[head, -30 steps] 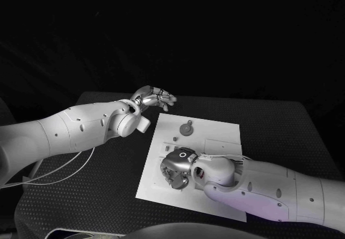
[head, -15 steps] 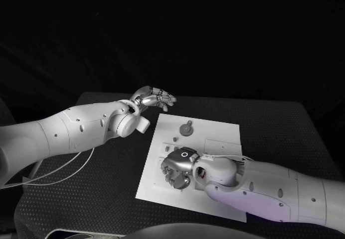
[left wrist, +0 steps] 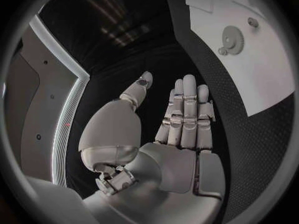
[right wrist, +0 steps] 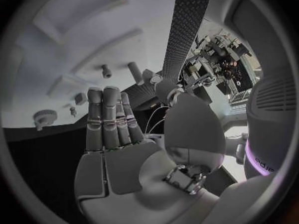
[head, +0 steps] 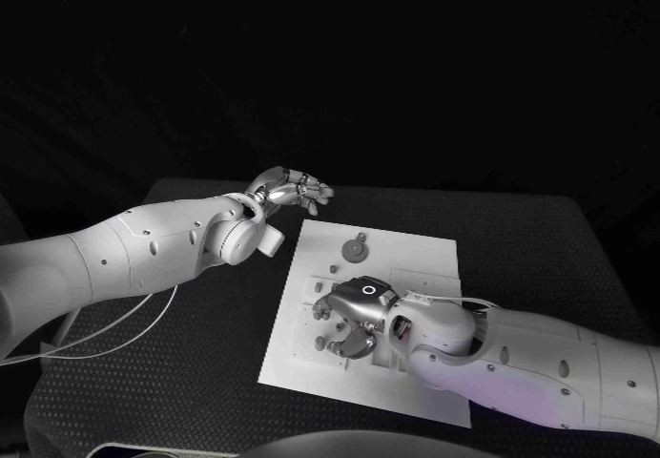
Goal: Assemble the parts on the task board
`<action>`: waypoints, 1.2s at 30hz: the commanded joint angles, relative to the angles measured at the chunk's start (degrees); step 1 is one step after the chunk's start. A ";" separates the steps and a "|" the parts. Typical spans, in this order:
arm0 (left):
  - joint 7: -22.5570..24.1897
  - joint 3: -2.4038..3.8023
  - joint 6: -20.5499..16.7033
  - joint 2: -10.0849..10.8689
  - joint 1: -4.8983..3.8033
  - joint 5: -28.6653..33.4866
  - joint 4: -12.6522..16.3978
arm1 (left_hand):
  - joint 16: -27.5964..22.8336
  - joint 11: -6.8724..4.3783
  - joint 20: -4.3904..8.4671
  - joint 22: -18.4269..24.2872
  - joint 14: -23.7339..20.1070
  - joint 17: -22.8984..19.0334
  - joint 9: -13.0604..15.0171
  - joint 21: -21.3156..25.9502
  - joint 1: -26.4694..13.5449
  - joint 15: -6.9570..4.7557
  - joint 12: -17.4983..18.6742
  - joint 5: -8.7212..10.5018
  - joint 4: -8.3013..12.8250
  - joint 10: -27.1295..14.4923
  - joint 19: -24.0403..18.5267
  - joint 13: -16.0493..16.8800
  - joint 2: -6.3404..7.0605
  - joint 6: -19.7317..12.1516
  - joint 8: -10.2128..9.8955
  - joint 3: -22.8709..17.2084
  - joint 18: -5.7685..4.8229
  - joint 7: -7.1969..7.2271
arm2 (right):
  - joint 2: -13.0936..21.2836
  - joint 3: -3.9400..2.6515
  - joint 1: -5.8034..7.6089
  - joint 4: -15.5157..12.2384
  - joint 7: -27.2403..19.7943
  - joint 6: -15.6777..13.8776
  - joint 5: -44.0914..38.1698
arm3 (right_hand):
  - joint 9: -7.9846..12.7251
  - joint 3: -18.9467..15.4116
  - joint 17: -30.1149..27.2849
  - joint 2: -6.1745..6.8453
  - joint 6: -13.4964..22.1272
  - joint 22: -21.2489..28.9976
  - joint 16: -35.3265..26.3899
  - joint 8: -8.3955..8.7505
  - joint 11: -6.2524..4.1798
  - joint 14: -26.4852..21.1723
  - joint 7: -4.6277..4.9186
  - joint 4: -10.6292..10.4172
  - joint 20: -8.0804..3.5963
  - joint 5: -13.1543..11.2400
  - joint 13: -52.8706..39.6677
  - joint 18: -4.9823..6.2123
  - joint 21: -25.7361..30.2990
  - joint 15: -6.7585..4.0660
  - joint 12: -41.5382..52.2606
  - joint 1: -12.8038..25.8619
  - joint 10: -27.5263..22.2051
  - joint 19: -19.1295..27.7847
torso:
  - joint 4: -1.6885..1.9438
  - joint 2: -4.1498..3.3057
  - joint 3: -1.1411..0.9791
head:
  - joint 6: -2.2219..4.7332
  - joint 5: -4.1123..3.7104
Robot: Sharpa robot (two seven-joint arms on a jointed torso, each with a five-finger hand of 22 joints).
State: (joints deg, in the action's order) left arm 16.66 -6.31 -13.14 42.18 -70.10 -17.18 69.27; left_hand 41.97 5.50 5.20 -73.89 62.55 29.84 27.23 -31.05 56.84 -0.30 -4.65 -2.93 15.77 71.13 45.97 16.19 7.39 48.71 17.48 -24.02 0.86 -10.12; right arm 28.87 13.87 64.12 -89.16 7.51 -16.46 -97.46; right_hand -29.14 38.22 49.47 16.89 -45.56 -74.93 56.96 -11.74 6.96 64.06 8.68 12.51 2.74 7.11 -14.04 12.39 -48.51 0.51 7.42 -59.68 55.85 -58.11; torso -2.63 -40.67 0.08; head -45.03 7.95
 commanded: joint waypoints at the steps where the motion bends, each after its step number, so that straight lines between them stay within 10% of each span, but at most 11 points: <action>1: 0.36 0.04 0.78 0.01 -0.05 0.22 -0.11 | -0.23 0.01 0.43 -0.07 0.31 0.10 -0.05 0.35 -0.01 0.26 0.12 0.09 -0.29 -0.43 0.40 0.05 -0.45 -0.49 0.27 0.09 -0.49 0.09 | 1.44 -0.46 0.65 -1.43 -3.64 -4.46 7.43 | 0.27 -1.44 -0.16 -0.07 1.29 -1.18 0.42 0.37 -0.06 -0.34 -0.58 -0.32 -0.05 -0.17 0.50 2.61 -0.38 0.03 0.20 0.94 -0.59 0.30 | -0.11 0.05 -0.07 | 0.35 -0.20; 9: 0.43 0.03 0.93 -0.25 -0.04 0.22 -1.09 | -0.25 0.01 0.43 -0.08 0.31 0.12 -0.06 0.37 -0.02 0.26 0.12 0.09 -0.29 -0.45 0.41 0.05 -0.43 -0.50 0.27 0.10 -0.49 0.08 | 7.32 -2.14 3.91 -3.36 -8.29 -3.10 23.09 | 0.04 -4.02 -0.67 -0.93 1.88 -1.05 1.22 -0.44 0.30 -0.47 0.02 -2.55 -0.35 0.65 1.26 2.61 -0.63 0.32 2.36 2.52 0.04 0.33 | -0.18 0.17 -0.21 | 1.49 -0.93; 14: 0.64 0.02 1.13 -0.22 -0.01 0.23 -1.24 | -0.27 0.01 0.43 -0.10 0.29 0.13 -0.06 0.38 -0.03 0.27 0.12 0.09 -0.30 -0.45 0.40 0.05 -0.42 -0.50 0.27 0.10 -0.50 0.08 | 12.20 -2.78 5.93 -3.24 -8.18 1.70 28.82 | -0.39 -1.48 -1.39 -3.10 -0.16 -0.94 1.06 -2.00 0.70 -1.73 3.26 -4.81 -0.03 -3.92 0.81 2.39 0.01 0.78 5.56 0.70 2.40 1.44 | -0.42 0.35 -0.21 | 2.87 -2.23; 21: 0.72 -0.02 1.16 -0.45 0.33 0.43 -1.73 | -0.40 0.01 0.39 -0.15 0.15 0.16 -0.06 0.45 -0.10 0.32 0.09 0.09 -0.32 -0.43 0.34 0.06 -0.41 -0.47 0.31 0.14 -0.52 0.09 | 18.25 -2.76 8.87 -3.00 -4.42 7.54 42.76 | -2.79 -9.62 -2.21 -5.37 -2.61 -1.13 2.14 -4.67 -2.17 -2.45 1.71 -6.02 0.49 -4.08 -9.43 2.46 -0.27 -1.87 21.35 6.11 3.33 2.43 | -1.01 0.89 -0.44 | 3.02 -2.92; 22: 0.71 -0.03 1.21 -0.47 0.40 0.44 -1.78 | -0.42 0.02 0.39 -0.15 0.13 0.17 -0.06 0.46 -0.12 0.33 0.09 0.09 -0.33 -0.44 0.33 0.06 -0.41 -0.47 0.31 0.14 -0.53 0.09 | 19.03 -2.75 9.11 -3.20 -3.54 7.96 44.01 | -3.78 -19.86 -1.41 -9.60 -2.30 -1.43 3.54 -5.08 -3.17 -3.46 0.65 1.18 -0.59 -4.28 -17.15 2.61 -0.76 -3.56 30.41 7.05 -1.71 3.66 | -1.02 0.94 -0.47 | 2.95 -3.13; 28: 0.40 -0.14 1.82 -0.32 0.74 0.52 -1.76 | -0.48 0.02 0.36 -0.18 0.07 0.19 -0.06 0.51 -0.18 0.35 0.09 0.09 -0.34 -0.45 0.29 0.06 -0.39 -0.46 0.33 0.17 -0.55 0.09 | 22.63 -2.69 9.68 -4.44 4.58 13.30 52.04 | -4.42 -23.40 1.15 -13.06 -3.69 -1.30 9.26 -4.92 -4.15 -2.99 0.22 2.04 -1.50 -4.36 -29.61 2.61 -2.81 -3.78 46.71 10.13 -6.29 2.20 | -1.41 1.29 -0.70 | 2.59 -3.48; 36: 0.34 -0.29 1.77 -0.38 0.93 0.52 -1.36 | -0.64 0.07 0.30 -0.26 -0.09 0.23 -0.08 0.62 -0.28 0.43 0.13 0.09 -0.37 -0.55 0.13 0.05 -0.34 -0.49 0.33 0.23 -0.59 0.09 | 26.14 -1.00 9.68 -6.30 12.27 18.59 50.22 | -4.61 -23.38 4.98 -15.95 -5.70 -1.22 16.33 -4.64 -5.30 -0.63 -0.80 1.63 -2.75 -4.29 -34.46 2.61 -5.88 -5.01 54.19 10.93 -4.17 0.35 | -1.56 1.54 -0.81 | 1.59 -4.00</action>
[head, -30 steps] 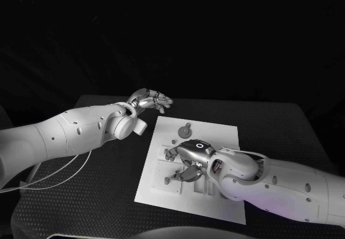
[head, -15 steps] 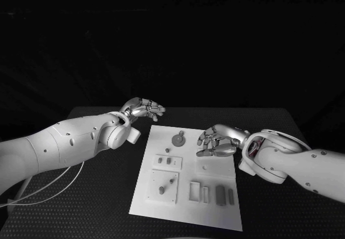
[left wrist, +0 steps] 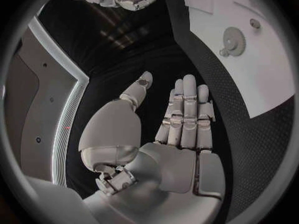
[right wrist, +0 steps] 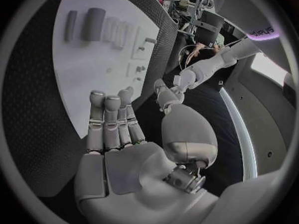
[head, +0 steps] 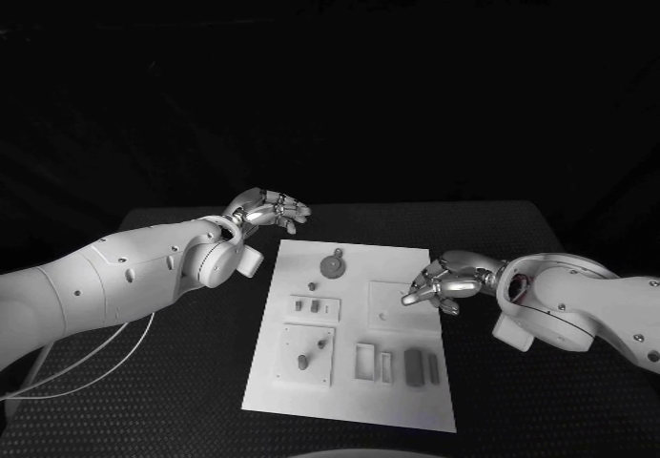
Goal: Assemble the parts on the task board
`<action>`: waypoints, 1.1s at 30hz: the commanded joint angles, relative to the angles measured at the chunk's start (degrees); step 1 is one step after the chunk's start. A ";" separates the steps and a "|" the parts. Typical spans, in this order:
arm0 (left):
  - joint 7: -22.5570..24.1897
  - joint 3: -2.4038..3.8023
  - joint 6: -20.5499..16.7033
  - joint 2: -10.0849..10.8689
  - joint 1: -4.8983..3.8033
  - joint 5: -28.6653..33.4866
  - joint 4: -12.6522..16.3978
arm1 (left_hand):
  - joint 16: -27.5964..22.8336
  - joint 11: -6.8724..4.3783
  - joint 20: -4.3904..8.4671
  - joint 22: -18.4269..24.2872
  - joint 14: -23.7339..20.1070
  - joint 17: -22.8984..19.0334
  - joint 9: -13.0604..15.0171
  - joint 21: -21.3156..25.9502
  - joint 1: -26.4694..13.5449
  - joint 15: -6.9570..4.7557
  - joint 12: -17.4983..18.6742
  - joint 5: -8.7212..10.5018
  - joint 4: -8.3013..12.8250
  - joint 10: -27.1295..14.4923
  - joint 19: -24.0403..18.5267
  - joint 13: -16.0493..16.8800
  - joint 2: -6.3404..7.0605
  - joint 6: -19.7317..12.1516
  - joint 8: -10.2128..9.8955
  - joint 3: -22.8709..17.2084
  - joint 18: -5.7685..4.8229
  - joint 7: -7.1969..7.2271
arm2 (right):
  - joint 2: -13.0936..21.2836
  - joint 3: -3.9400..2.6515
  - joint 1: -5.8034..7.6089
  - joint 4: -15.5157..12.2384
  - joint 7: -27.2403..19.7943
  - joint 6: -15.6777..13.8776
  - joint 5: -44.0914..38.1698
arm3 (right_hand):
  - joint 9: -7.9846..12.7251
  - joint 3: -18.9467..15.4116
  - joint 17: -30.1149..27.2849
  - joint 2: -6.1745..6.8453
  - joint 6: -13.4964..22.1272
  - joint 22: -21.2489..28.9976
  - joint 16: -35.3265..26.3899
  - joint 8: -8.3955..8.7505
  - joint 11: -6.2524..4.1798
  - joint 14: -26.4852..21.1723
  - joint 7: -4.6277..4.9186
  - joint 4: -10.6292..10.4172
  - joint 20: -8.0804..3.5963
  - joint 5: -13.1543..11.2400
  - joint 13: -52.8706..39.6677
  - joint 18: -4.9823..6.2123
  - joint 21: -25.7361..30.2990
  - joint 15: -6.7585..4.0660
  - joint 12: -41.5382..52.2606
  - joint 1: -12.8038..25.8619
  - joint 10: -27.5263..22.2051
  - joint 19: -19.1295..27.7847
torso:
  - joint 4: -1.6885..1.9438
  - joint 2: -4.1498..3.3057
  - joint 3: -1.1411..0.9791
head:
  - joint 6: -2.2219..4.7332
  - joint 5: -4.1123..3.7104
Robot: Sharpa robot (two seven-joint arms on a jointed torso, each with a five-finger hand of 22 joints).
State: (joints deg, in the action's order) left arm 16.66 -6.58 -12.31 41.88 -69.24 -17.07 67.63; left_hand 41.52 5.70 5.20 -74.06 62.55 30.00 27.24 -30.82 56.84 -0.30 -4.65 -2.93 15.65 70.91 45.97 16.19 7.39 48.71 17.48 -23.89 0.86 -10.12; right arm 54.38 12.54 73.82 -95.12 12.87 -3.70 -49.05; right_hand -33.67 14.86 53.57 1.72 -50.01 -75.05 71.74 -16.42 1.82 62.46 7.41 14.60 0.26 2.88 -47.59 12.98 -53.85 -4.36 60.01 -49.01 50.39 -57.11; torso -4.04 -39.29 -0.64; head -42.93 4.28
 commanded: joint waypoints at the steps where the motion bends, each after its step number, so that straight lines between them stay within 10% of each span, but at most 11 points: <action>1: 0.34 -0.02 0.95 -0.07 0.07 0.42 0.35 | -0.20 -0.13 0.30 -0.10 -0.09 0.09 -0.09 0.40 -0.28 0.43 0.13 0.09 -0.25 -0.33 0.13 0.05 -0.35 -0.49 0.33 0.10 -0.59 0.09 | 0.87 0.52 -0.02 -0.36 7.40 6.29 1.75 | -0.02 0.02 1.22 -1.15 -1.41 -1.12 2.09 0.11 -0.27 1.20 0.28 -0.61 -0.48 0.04 -1.39 2.02 -0.88 -0.31 2.34 0.39 1.77 -1.06 | -0.15 0.18 -0.08 | -0.58 -0.37; 5: 0.29 -0.08 0.98 0.04 0.09 0.42 0.74 | -0.20 -0.13 0.29 -0.12 -0.08 0.11 -0.10 0.41 -0.34 0.43 0.12 0.09 -0.29 -0.33 0.12 0.05 -0.39 -0.50 0.33 0.11 -0.60 0.08 | 1.50 1.25 -0.03 -0.28 10.12 10.07 2.04 | 0.70 5.49 2.45 -3.04 -2.51 -0.56 3.99 0.62 -1.06 2.82 -0.17 -3.93 -1.29 -0.09 -2.83 2.02 -1.05 -0.94 4.28 -0.08 4.02 -2.57 | -0.21 0.27 0.08 | -1.26 -0.92; 9: 0.27 -0.11 1.03 0.04 0.10 0.42 1.03 | -0.21 -0.13 0.29 -0.13 -0.07 0.13 -0.10 0.42 -0.36 0.43 0.12 0.09 -0.32 -0.33 0.11 0.06 -0.42 -0.50 0.33 0.10 -0.60 0.08 | 1.32 1.35 -0.05 -0.55 12.04 12.30 0.75 | 1.64 12.94 3.04 -1.31 -3.09 -0.86 4.24 1.37 -0.90 3.46 -0.18 -5.39 -1.53 -0.11 -3.71 2.02 -1.74 -0.83 4.28 0.84 4.70 -3.26 | -0.39 0.47 0.11 | -1.93 -1.15; 23: 0.10 -0.19 1.25 0.28 0.12 0.43 2.19 | -0.21 -0.12 0.28 -0.18 -0.03 0.19 -0.11 0.44 -0.46 0.43 0.11 0.09 -0.39 -0.34 0.10 0.06 -0.44 -0.51 0.34 0.13 -0.60 0.08 | -0.07 1.70 -2.43 -1.71 15.67 11.05 0.25 | 1.91 15.58 3.88 -1.01 -4.26 -1.02 5.08 1.31 -1.26 5.00 -0.52 -5.21 -1.95 -0.11 -5.76 2.02 -3.27 -1.15 6.05 4.77 6.87 -4.36 | -0.40 0.47 0.17 | -2.84 -1.69; 33: 0.06 -0.23 1.43 0.25 0.13 0.44 2.20 | -0.23 -0.12 0.27 -0.25 0.00 0.27 -0.12 0.48 -0.67 0.43 0.11 0.08 -0.53 -0.36 0.10 0.06 -0.48 -0.52 0.34 0.18 -0.60 0.08 | -1.99 1.69 -3.85 -1.42 17.66 9.90 0.08 | 2.11 24.25 4.50 2.65 -4.16 -0.87 4.90 1.70 -1.11 5.85 -0.34 -4.95 -2.13 -0.09 -7.49 2.02 -4.27 -0.98 6.07 8.83 7.56 -5.04 | -0.42 0.46 0.09 | -3.08 -1.53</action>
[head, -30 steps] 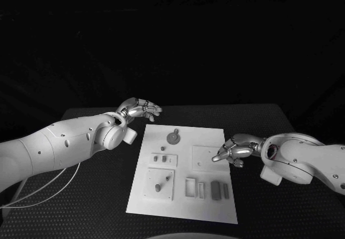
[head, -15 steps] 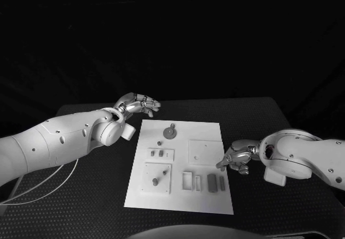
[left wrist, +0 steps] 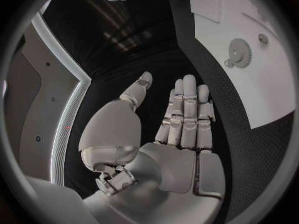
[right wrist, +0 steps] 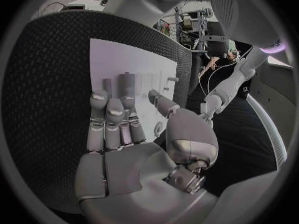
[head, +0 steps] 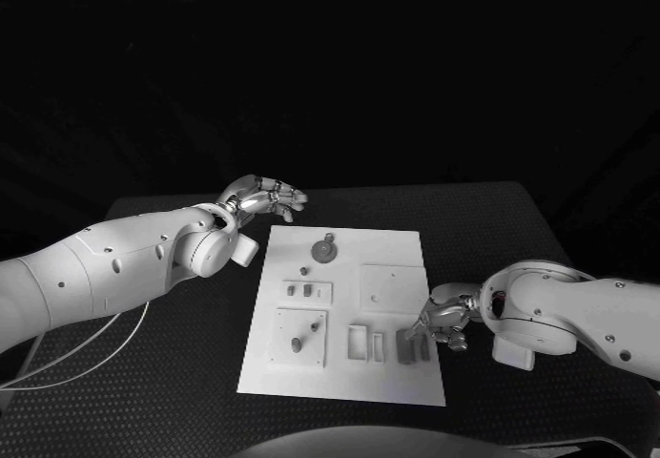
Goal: Assemble the parts on the task board
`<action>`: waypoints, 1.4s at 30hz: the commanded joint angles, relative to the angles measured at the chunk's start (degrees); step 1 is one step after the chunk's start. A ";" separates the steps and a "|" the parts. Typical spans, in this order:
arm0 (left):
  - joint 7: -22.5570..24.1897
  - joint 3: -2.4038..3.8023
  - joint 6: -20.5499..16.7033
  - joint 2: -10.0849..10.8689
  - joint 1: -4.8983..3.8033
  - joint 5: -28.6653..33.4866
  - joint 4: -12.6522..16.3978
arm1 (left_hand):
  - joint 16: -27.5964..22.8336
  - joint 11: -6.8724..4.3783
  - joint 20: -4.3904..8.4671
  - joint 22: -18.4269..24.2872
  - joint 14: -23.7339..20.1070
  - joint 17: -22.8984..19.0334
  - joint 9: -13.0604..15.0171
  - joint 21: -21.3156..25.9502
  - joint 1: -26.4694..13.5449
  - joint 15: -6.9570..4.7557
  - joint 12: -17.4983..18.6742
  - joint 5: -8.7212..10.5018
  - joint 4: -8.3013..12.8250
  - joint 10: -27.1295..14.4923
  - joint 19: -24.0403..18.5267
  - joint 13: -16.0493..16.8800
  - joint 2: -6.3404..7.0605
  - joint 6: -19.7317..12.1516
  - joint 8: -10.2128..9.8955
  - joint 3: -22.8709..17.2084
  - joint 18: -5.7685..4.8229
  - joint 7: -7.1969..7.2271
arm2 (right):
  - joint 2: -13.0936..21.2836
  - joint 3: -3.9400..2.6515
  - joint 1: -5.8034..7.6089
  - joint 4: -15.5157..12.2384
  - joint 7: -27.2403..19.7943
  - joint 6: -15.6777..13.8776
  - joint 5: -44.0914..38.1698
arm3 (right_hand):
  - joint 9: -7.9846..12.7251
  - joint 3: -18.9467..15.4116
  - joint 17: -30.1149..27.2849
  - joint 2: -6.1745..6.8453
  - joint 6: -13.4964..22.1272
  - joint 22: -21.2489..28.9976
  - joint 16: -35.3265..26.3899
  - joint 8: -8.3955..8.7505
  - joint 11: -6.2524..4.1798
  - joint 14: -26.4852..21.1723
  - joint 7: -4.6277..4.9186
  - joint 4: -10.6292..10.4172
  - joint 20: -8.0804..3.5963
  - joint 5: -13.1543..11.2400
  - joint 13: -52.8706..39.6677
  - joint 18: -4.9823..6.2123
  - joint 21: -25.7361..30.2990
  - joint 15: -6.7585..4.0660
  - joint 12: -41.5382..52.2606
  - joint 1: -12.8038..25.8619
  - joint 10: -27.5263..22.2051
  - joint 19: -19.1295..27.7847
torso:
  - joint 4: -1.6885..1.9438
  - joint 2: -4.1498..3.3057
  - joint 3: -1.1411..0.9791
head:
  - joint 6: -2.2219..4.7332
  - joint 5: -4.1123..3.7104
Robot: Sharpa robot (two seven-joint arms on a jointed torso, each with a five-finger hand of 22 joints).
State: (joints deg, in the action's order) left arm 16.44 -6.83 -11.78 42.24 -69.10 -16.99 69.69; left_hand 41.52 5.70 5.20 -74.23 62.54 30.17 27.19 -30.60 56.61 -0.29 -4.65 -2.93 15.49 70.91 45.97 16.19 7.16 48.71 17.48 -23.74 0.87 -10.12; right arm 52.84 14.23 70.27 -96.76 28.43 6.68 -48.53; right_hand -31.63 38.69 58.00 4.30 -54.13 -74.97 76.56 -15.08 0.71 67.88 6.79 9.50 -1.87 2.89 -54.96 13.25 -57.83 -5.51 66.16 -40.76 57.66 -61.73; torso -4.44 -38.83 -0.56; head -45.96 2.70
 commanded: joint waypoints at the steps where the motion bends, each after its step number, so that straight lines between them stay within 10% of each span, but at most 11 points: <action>1: 0.28 0.03 0.93 -0.14 -0.01 0.36 0.15 | -0.24 -0.11 0.28 -0.08 0.00 0.10 -0.07 0.26 -0.45 0.43 0.11 0.08 -0.38 -0.36 0.10 0.06 -0.26 -0.52 0.34 0.03 -0.61 0.08 | -0.66 -0.01 -0.46 0.38 2.56 -0.63 -0.37 | 0.06 0.67 0.13 0.17 -0.06 -0.94 0.09 0.37 0.00 0.48 0.29 0.25 0.00 -0.09 -0.23 1.75 -0.39 0.17 -0.08 0.93 0.36 -0.50 | 0.00 0.01 0.01 | -0.07 0.06; 42: 0.43 -0.01 1.04 0.11 0.00 0.49 0.21 | -0.28 -0.13 0.31 -0.21 0.04 0.26 -0.08 0.33 -0.48 0.40 0.09 0.09 -0.41 -0.38 0.11 0.07 -0.33 -0.51 0.38 0.02 -0.57 0.10 | -6.64 -0.03 -2.31 3.86 4.24 -2.95 -3.47 | -0.28 -0.50 1.21 1.69 0.83 -0.76 0.08 0.60 0.24 0.78 0.54 2.84 -0.11 -0.11 -2.08 1.75 -1.20 0.39 -0.43 6.60 0.60 -0.86 | 0.07 0.02 0.15 | -0.67 0.81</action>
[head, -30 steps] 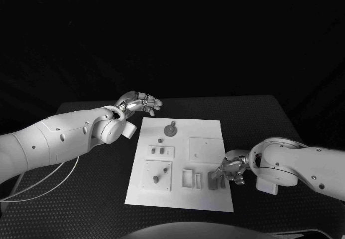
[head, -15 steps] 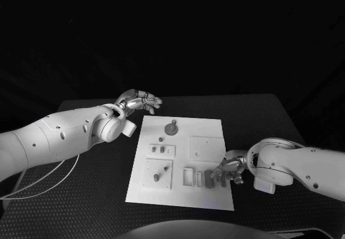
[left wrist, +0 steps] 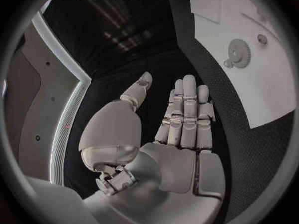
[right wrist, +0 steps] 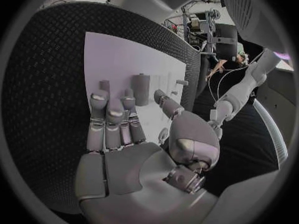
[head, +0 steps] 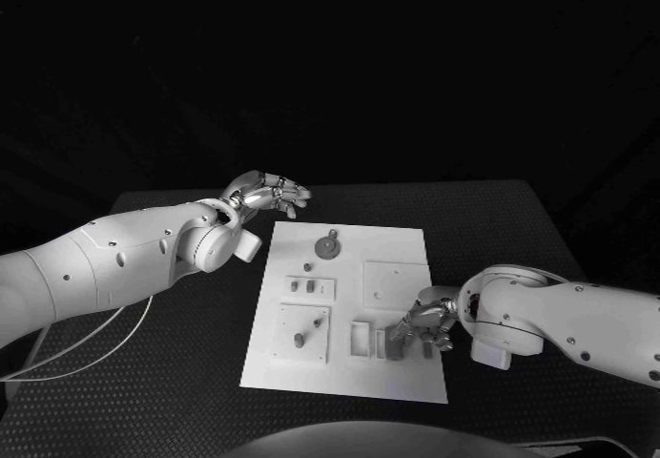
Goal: Assemble the parts on the task board
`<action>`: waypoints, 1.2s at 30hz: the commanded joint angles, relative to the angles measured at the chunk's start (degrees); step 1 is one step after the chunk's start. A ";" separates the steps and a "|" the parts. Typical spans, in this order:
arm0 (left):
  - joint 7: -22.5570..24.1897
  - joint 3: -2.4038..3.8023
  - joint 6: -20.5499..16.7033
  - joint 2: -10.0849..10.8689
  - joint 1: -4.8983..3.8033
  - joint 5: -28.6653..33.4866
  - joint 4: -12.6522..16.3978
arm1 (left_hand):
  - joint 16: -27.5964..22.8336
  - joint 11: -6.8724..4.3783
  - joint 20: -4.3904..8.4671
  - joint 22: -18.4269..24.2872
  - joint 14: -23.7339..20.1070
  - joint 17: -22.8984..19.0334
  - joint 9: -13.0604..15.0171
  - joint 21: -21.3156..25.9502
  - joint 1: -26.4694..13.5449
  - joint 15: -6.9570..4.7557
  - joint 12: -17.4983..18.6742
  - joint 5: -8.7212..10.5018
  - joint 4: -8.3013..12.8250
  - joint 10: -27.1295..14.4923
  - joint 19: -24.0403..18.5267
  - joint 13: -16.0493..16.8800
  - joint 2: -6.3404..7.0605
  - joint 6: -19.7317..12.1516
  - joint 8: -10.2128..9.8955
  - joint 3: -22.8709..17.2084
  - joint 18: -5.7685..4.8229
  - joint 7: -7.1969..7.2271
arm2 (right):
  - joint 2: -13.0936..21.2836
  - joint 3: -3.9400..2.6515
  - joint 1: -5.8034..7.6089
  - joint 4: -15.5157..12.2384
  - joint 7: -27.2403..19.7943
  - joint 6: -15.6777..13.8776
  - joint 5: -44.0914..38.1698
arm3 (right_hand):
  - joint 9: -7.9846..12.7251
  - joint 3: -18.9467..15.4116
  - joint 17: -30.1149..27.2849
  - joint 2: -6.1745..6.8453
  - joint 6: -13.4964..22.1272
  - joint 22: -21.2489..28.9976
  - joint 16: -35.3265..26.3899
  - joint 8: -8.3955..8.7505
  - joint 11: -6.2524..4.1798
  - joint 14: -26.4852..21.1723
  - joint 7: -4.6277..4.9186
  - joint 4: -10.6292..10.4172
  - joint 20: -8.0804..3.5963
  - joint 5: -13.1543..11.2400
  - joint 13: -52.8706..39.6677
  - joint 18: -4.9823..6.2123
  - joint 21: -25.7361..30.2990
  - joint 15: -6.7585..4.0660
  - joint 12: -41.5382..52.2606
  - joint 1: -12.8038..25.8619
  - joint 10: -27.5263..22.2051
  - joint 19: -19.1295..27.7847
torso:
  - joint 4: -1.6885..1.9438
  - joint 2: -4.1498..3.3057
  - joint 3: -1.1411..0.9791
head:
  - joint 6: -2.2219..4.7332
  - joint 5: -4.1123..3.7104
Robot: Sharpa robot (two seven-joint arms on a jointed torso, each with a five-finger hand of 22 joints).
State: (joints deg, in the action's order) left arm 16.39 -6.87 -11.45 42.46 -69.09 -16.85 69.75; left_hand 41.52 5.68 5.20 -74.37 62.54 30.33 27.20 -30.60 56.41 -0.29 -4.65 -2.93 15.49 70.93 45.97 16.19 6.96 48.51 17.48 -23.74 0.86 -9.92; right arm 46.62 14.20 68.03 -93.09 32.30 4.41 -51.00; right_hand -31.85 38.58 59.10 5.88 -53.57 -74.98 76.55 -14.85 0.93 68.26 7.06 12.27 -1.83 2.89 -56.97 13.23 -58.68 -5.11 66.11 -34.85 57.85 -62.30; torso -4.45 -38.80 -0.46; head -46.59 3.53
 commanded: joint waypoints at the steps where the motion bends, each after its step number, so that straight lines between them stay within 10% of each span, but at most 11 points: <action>1: 0.49 0.03 0.71 -0.10 -0.02 0.35 0.16 | -0.28 -0.11 0.31 -0.08 0.04 0.10 -0.10 0.33 -0.28 0.40 0.09 0.09 -0.41 -0.39 0.12 0.07 -0.13 -0.31 0.39 0.02 -0.56 -0.10 | -0.53 0.00 -0.09 0.28 0.42 -0.72 -1.09 | -0.07 -0.57 0.12 0.13 0.32 -0.75 0.08 0.39 0.03 0.41 0.28 0.17 -0.15 -0.11 -0.11 1.77 -0.35 0.00 -0.40 0.82 0.40 -0.28 | 0.07 0.00 0.05 | 0.01 0.01; 22: 0.30 0.04 0.77 -0.07 -0.04 0.35 0.18 | -0.33 -0.10 0.31 -0.14 0.04 0.18 -0.11 0.37 -0.27 0.40 0.10 0.09 -0.40 -0.43 0.13 0.07 -0.14 -0.33 0.39 0.01 -0.55 -0.11 | -2.81 -0.01 -1.20 1.31 1.52 0.07 -2.27 | -0.21 -3.08 0.49 -0.45 0.80 -0.62 -0.22 0.53 0.15 0.23 0.40 2.56 -0.25 -0.10 -0.79 1.77 -0.27 0.12 -0.91 1.74 0.09 0.17 | -0.05 0.00 0.07 | -0.24 0.29; 36: 0.27 0.04 0.69 0.13 -0.04 0.35 0.25 | -0.35 -0.10 0.32 -0.19 0.04 0.23 -0.11 0.39 -0.21 0.39 0.10 0.09 -0.35 -0.45 0.13 0.07 -0.14 -0.34 0.40 -0.01 -0.54 -0.10 | -3.63 -0.02 -2.75 1.78 1.66 -2.29 -6.52 | -0.58 -0.54 0.86 -0.32 0.21 -0.60 -0.32 0.09 -0.03 0.48 0.21 4.32 -0.46 -0.07 -1.51 1.77 -0.59 -0.04 -1.08 -6.93 0.42 -0.04 | -0.04 -0.05 0.02 | -0.24 0.49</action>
State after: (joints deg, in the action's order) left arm 16.30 -6.86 -11.39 42.65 -69.10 -16.82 69.83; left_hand 41.52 5.66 5.20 -74.46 62.54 30.49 27.16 -30.60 56.42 -0.30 -4.65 -2.93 15.50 70.94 45.97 16.19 6.97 48.51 17.70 -23.74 0.86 -9.92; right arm 43.02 13.76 65.86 -91.43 33.49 2.93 -54.39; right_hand -34.41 37.51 59.92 5.84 -53.16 -74.98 76.54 -14.87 0.93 68.25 7.28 16.58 -1.97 2.88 -58.42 13.20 -59.01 -5.08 65.15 -40.65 57.86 -62.22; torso -4.42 -38.85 -0.48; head -46.83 4.01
